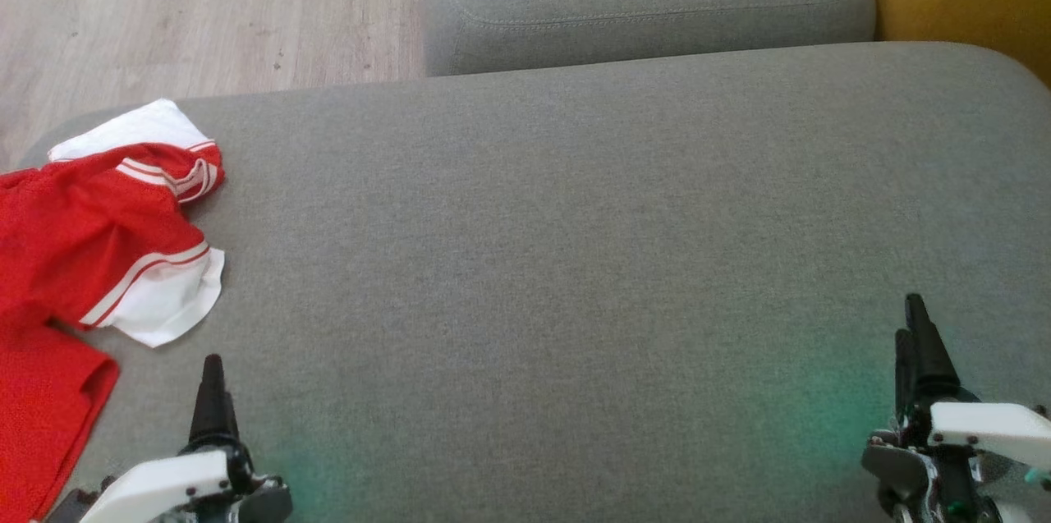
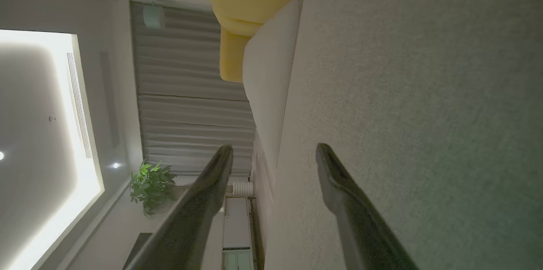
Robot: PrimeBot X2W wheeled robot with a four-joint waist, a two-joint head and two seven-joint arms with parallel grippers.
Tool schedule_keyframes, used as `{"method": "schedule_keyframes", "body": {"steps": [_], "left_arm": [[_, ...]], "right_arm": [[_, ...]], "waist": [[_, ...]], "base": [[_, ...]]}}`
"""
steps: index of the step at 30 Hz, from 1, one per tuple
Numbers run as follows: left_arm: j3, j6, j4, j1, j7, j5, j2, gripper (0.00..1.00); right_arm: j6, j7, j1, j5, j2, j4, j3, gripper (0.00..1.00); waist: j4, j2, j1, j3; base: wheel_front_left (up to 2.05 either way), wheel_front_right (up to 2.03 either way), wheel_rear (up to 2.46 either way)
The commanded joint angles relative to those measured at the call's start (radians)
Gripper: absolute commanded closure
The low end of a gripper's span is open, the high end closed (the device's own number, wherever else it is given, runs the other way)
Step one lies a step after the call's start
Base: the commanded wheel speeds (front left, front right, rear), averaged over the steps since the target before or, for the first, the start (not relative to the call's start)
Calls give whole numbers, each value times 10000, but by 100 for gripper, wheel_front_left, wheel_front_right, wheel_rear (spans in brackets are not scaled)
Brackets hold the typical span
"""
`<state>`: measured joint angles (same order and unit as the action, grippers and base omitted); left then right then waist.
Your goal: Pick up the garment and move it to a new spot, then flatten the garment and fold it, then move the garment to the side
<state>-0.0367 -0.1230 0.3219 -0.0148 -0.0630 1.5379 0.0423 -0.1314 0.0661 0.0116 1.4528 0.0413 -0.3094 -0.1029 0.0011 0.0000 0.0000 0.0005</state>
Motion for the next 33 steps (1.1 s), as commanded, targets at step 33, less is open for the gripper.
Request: {"method": "schedule_keyframes", "body": {"steps": [33], "left_arm": [[478, -30, -193, -575, 1026, -4787, 207, 0]], "right_arm": [[3, -1049, 775, -5159, 414, 676, 1495, 0]], "waist": [[71, 0, 0, -9]], "base": [[0, 0, 0]]}}
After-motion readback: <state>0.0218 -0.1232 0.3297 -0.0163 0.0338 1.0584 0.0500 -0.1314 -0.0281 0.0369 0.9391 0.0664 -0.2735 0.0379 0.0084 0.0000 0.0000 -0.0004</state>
